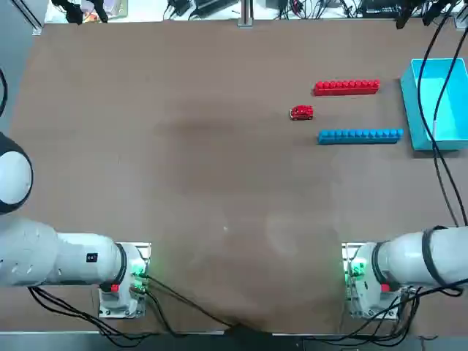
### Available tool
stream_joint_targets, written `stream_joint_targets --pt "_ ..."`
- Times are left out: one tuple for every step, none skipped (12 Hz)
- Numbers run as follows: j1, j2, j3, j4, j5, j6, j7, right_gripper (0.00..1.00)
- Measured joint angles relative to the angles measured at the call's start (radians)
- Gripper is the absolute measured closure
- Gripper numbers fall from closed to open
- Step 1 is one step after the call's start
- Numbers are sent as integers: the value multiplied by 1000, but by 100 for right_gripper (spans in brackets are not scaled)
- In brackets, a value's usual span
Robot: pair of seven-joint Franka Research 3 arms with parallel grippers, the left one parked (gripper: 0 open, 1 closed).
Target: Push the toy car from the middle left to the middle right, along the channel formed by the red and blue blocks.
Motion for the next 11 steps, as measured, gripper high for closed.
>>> stream_joint_targets --pt "0 0 0 0 0 -1 0 0" --pt "0 0 0 0 0 -2 0 0" --pt "0 0 0 0 0 -5 0 0" --pt "0 0 0 0 0 -11 0 0" --pt "0 0 0 0 0 -14 0 0" --pt "0 0 0 0 0 -15 1 0" --pt "0 0 0 0 0 -15 1 0" --pt "1 3 0 0 1 -16 5 0" --pt "1 8 1 -1 2 -16 9 0" --pt "2 15 2 -3 4 -15 20 0" --pt "2 25 3 -4 18 -14 44 0"
